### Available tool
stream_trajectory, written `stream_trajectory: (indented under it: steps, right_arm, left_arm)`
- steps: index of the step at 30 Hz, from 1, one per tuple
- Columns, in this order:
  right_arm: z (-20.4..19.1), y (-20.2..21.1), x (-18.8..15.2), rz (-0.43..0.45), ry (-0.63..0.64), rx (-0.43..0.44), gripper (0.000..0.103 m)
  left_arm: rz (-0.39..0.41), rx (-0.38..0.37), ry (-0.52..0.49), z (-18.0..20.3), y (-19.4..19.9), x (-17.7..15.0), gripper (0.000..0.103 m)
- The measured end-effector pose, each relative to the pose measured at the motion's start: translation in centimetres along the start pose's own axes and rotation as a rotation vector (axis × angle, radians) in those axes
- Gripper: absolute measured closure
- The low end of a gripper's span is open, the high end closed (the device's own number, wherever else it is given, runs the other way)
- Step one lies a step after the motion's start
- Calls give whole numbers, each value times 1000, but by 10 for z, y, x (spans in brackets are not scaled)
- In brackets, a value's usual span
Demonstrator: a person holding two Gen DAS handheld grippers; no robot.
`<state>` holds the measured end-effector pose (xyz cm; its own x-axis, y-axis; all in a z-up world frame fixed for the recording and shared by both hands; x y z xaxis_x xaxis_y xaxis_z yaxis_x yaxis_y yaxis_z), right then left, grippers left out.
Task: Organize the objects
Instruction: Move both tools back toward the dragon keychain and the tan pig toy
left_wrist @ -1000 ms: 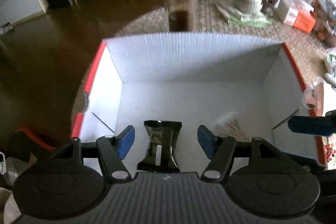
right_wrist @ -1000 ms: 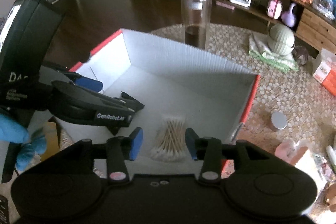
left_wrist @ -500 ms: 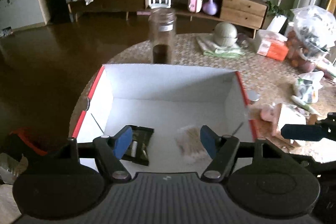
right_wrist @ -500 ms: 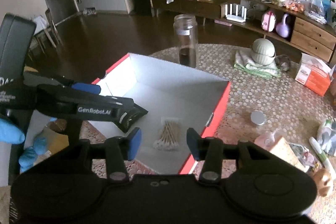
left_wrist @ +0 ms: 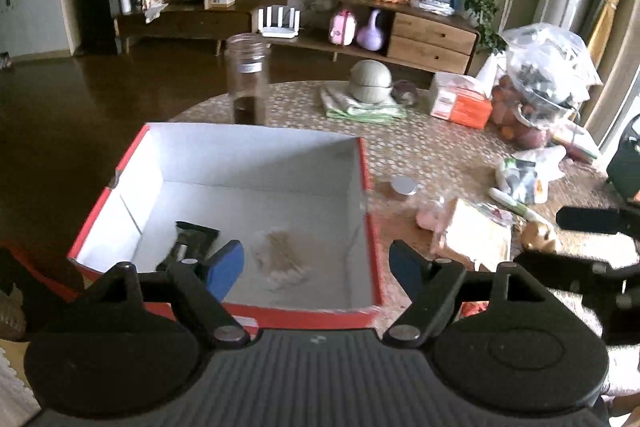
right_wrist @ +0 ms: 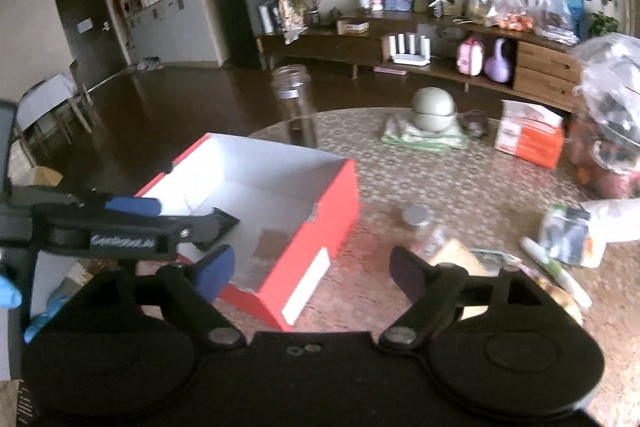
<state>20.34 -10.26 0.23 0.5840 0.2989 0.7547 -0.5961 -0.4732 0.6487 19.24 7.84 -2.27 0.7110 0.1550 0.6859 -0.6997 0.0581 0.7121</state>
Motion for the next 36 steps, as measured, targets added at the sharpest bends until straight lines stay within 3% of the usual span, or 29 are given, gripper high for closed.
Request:
stream_trajectory:
  steps: [7, 10, 16, 23, 27, 36]
  right_arm:
    - [49, 22, -20, 9, -60, -61, 17]
    - [66, 29, -29, 11, -65, -93, 17]
    - [101, 38, -49, -1, -69, -171, 17]
    - [140, 40, -75, -36, -104, -234, 17]
    - [157, 37, -88, -57, -110, -259, 17]
    - [190, 12, -103, -107, -145, -259, 17]
  left_arm:
    - [-2, -53, -26, 41, 0, -20, 16]
    - [10, -82, -53, 60, -3, -29, 0]
    - [55, -190, -134, 105, -5, -54, 0]
    - [3, -294, -172, 147, -24, -88, 0]
    - [-28, -284, -158, 156, -40, -96, 0]
    - [-66, -176, -155, 158, -83, -105, 0]
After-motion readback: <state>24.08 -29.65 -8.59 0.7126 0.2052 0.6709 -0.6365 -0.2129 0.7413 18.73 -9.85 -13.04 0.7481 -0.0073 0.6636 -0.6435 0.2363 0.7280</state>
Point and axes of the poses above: each gripper's, at about its wrist camera, not at the fingertips, and y roughly against the way its jaws point, z to its right, x to its top, the point moved 7 cm from there along -y, roughly the way its jaws point, and after that the axes turned 6 degrees about y, right-handed, at the moved point
